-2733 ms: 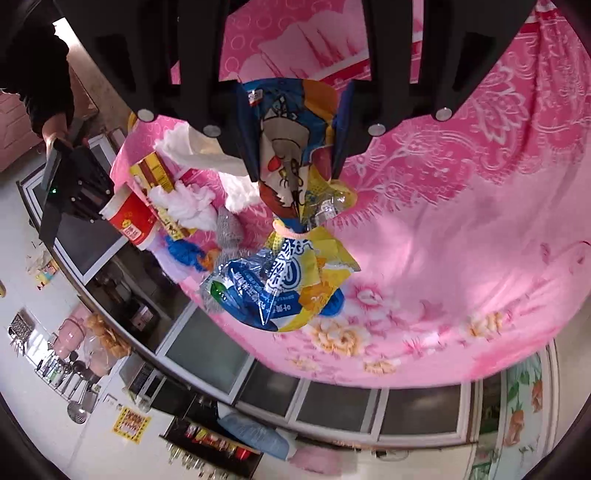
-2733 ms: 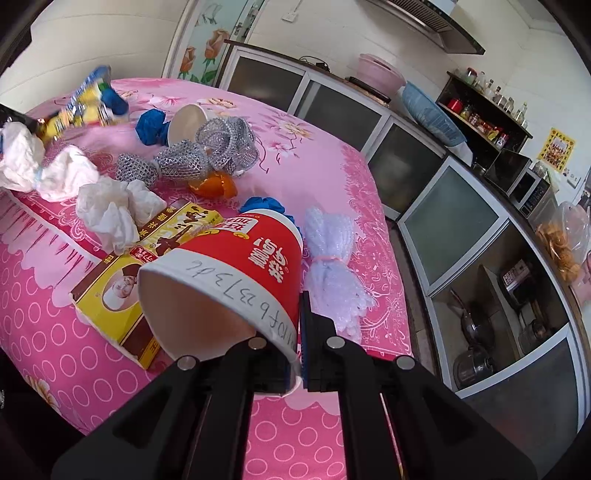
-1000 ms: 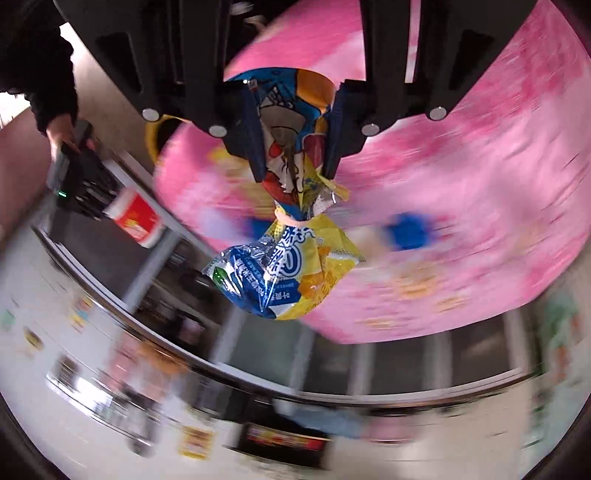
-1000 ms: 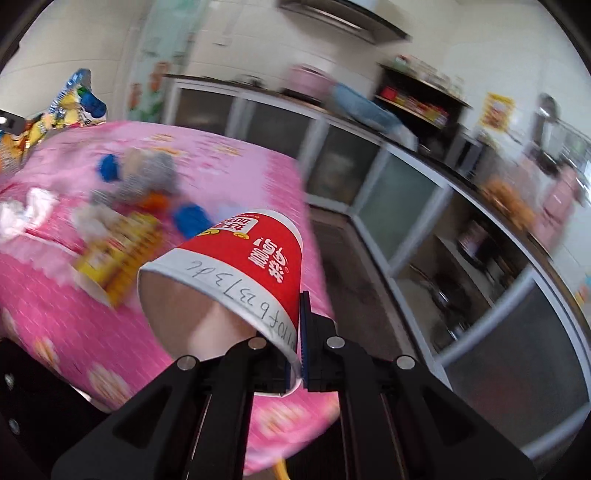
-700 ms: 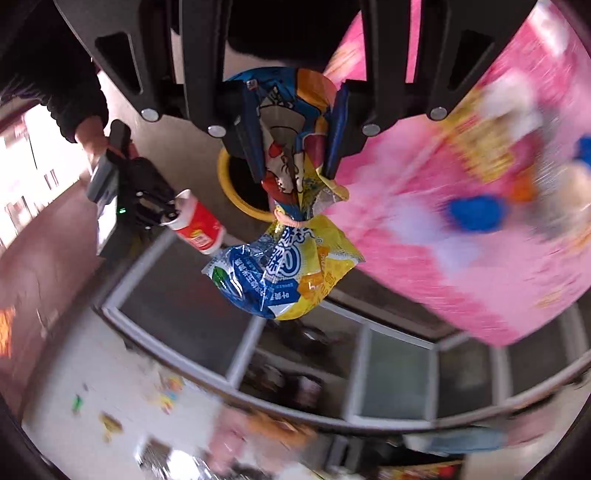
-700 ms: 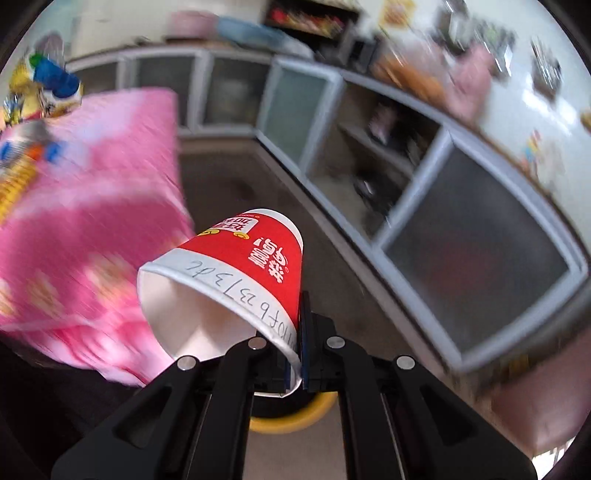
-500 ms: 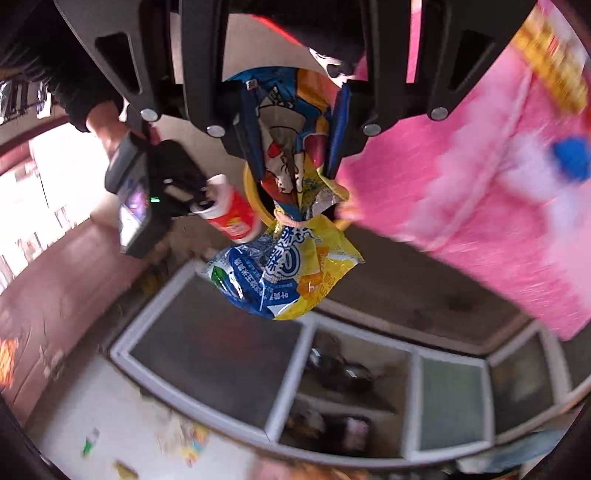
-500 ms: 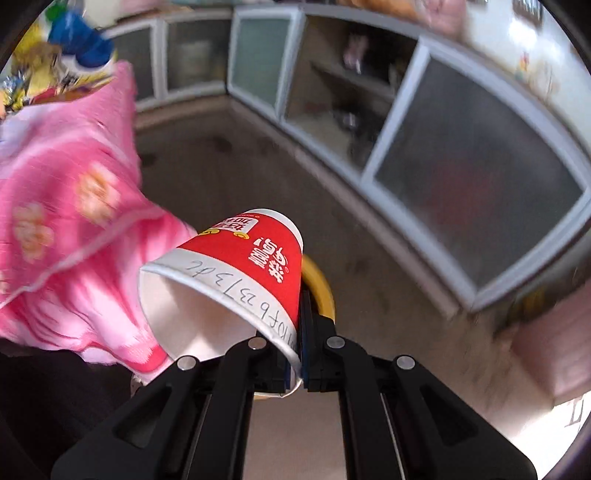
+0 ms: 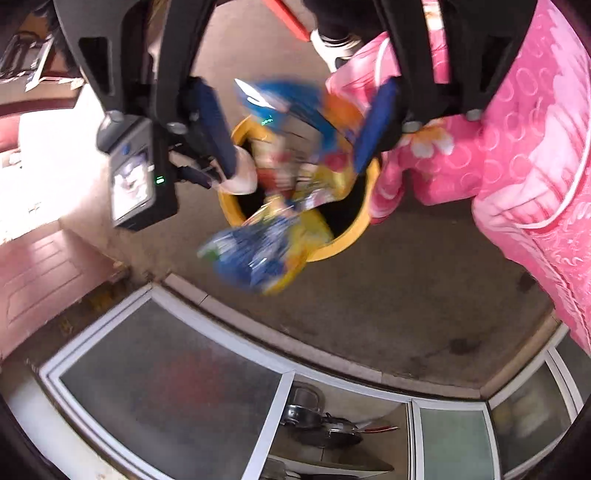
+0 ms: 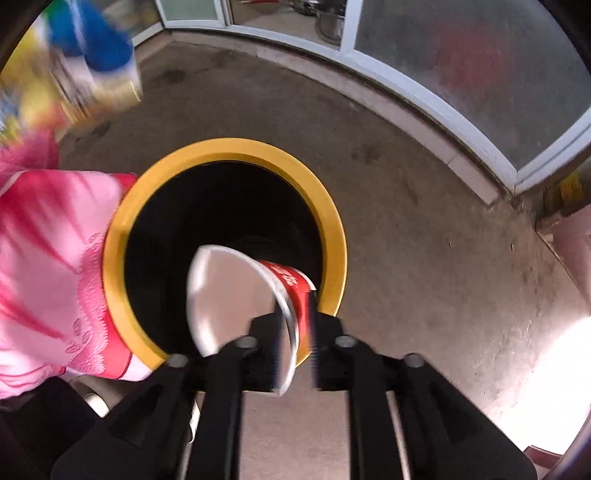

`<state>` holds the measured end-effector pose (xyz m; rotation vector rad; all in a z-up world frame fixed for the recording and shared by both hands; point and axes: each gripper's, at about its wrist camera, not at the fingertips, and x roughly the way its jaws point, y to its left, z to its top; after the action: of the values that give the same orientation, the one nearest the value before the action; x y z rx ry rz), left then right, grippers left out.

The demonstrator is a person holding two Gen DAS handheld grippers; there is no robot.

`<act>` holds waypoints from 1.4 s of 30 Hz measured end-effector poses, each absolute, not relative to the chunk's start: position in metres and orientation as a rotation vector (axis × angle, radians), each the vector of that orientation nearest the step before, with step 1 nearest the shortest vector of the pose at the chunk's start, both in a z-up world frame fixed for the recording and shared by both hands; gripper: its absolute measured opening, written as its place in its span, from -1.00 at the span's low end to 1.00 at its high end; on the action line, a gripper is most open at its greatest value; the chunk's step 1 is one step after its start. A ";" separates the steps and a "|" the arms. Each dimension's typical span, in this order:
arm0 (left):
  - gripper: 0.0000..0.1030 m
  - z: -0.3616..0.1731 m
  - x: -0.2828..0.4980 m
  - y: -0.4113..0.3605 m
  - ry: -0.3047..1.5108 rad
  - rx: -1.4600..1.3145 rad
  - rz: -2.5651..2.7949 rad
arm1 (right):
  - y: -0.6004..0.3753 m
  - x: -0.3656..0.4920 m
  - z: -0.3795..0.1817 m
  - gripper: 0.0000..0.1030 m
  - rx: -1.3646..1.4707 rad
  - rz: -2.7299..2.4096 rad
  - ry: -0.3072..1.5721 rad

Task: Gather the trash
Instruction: 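Carry wrapper and cup to the yellow bin and open both tools, then grasp the white tissue with the left tool while the right tool grasps the yellow box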

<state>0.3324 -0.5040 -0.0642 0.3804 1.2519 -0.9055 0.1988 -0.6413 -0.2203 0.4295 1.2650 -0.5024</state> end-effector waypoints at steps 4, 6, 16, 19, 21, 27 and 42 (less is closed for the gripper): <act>0.54 -0.055 0.334 -0.503 1.218 0.354 -0.899 | -0.651 0.188 -0.212 0.32 0.450 -0.547 1.232; 0.54 -0.044 0.333 -0.494 1.209 0.290 -0.928 | -0.649 0.170 -0.194 0.32 0.444 -0.583 1.182; 0.85 0.076 0.258 -0.325 0.715 -0.096 -0.989 | -0.570 0.098 -0.048 0.80 0.075 -0.636 0.629; 0.85 0.101 0.222 -0.244 0.551 -0.069 -0.871 | -0.518 0.096 -0.007 0.84 0.016 -0.467 0.477; 0.85 0.110 0.199 -0.187 0.480 -0.026 -0.756 | -0.486 0.106 0.010 0.84 0.020 -0.331 0.444; 0.85 0.107 0.149 -0.058 0.432 0.175 -0.326 | -0.361 0.161 0.035 0.84 -0.047 0.010 0.421; 0.85 0.046 0.194 0.063 0.661 0.212 -0.116 | -0.206 0.247 0.014 0.84 -0.213 0.184 0.568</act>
<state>0.1945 0.0629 0.0461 0.2119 0.6608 -0.1155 0.2467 -0.2058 0.0143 -0.2133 0.5681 0.1841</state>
